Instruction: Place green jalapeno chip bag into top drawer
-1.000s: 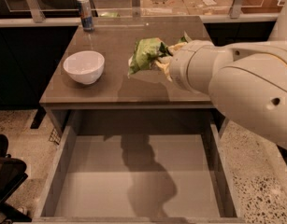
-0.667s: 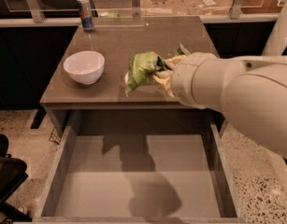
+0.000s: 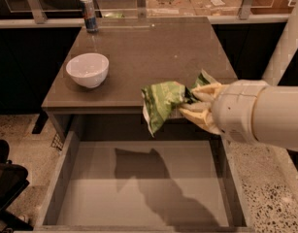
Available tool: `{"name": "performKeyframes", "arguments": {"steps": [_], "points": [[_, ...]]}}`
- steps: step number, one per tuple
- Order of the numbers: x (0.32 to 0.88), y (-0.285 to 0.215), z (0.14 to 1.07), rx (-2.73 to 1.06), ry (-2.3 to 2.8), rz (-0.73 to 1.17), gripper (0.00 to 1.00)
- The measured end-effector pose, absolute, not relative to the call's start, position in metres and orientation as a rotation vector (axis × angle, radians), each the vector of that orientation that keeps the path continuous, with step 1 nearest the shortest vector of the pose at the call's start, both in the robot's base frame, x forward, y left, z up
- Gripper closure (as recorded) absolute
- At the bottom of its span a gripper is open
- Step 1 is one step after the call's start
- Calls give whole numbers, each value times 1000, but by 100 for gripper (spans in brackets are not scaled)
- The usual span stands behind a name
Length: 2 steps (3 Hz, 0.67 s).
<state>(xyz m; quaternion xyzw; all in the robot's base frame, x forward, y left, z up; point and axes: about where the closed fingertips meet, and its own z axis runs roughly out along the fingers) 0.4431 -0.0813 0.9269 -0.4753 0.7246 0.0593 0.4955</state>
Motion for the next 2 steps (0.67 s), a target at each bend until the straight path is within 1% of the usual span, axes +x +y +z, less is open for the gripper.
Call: {"name": "performKeyframes", "arguments": {"steps": [1,2], "points": [[418,-92,906,-1238,1789,254,100],[403,-98,872,-1355,1886,262,100]]}}
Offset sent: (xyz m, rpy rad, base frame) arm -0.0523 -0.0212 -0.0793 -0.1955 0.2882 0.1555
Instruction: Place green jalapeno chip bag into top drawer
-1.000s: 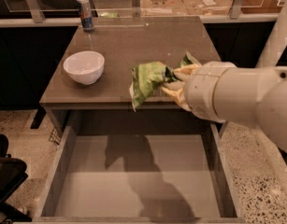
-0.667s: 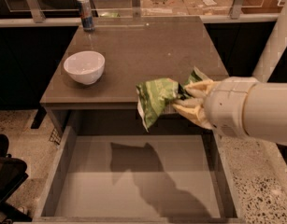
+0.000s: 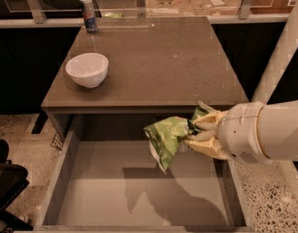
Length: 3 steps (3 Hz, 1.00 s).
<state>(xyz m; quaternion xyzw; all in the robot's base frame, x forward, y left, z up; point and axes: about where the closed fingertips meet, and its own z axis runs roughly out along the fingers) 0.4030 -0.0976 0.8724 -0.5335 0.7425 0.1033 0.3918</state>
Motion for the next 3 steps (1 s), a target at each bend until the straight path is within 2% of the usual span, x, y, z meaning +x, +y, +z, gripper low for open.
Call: {"name": "performKeyframes", "arguments": {"steps": [3], "points": [[407,-105,779,-1504,2101,167,100]]}}
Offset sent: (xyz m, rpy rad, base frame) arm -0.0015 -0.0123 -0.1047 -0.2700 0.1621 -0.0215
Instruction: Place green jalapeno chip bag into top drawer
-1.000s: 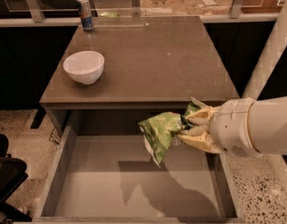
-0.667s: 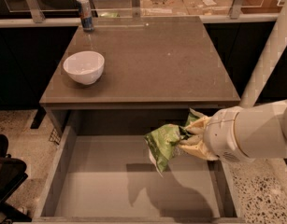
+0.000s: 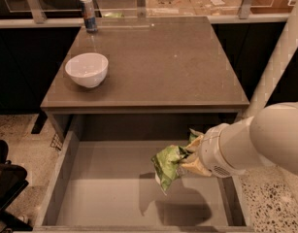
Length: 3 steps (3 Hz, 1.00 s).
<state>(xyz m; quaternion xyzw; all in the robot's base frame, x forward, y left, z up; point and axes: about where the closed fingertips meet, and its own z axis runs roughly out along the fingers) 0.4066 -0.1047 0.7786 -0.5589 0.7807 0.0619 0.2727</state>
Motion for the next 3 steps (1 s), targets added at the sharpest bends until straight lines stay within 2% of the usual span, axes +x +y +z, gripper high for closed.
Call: {"name": "performKeyframes", "arguments": {"steps": [1,2,3], "points": [[412,-105,759,-1504,2142,198,100],[412,-105,758,-1507,2145,197,83],[412,-105,756,-1511,2150,199,59]]}}
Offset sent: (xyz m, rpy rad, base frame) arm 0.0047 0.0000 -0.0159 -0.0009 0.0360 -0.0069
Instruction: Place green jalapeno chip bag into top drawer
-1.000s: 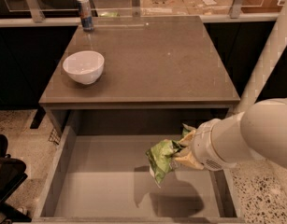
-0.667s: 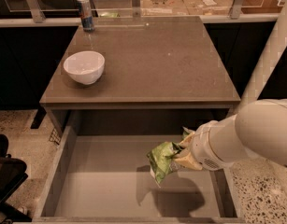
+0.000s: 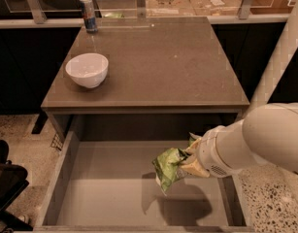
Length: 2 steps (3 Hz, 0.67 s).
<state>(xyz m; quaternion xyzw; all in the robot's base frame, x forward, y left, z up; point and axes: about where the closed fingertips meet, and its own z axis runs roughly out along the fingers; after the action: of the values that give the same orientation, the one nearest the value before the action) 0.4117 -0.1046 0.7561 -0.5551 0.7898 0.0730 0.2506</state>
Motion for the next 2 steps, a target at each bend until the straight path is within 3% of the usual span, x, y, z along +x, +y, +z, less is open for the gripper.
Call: {"name": "performKeyframes", "arguments": {"steps": [2], "points": [[411,-104,752,-1518,2158,201,13]]}}
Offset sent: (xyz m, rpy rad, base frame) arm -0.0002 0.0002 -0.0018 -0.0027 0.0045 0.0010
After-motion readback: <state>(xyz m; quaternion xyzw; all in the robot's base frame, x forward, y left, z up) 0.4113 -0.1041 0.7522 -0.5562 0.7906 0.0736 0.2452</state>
